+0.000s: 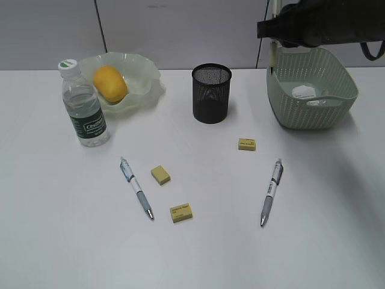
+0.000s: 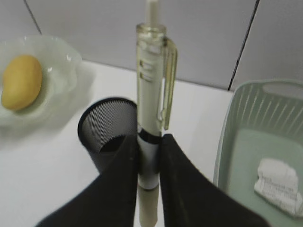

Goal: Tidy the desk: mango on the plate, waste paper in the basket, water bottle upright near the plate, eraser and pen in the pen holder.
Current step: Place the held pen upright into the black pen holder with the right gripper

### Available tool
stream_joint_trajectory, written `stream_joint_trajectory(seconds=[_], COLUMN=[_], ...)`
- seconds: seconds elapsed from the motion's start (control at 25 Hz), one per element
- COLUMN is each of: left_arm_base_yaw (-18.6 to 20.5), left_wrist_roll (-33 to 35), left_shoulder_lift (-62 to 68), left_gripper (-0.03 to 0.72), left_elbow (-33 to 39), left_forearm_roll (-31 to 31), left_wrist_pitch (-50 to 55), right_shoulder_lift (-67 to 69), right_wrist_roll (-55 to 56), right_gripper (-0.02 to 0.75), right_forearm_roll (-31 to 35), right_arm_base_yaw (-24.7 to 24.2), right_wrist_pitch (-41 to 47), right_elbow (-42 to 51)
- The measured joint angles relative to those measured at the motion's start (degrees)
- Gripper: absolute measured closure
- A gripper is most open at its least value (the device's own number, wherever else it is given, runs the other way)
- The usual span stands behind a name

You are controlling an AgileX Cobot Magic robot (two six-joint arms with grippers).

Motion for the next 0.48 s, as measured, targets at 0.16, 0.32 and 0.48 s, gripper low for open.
stream_joint_trajectory(seconds=[0.16, 0.32, 0.48], left_arm_base_yaw=[0.00, 0.00, 0.00], left_wrist_roll=[0.00, 0.00, 0.00], left_shoulder_lift=[0.00, 0.00, 0.00], left_gripper=[0.449, 0.449, 0.449], left_elbow=[0.00, 0.00, 0.00], left_forearm_roll=[0.00, 0.00, 0.00], left_wrist_pitch=[0.00, 0.00, 0.00], right_shoulder_lift=[3.48, 8.13, 12.22], right_wrist_roll=[0.00, 1.60, 4.58], right_gripper=[0.626, 0.626, 0.626], right_forearm_roll=[-0.49, -5.17, -10.78], right_arm_base_yaw=[1.96, 3.27, 3.81], right_wrist_pitch=[-11.92, -18.45, -19.85], right_elbow=[-0.04, -1.95, -6.74])
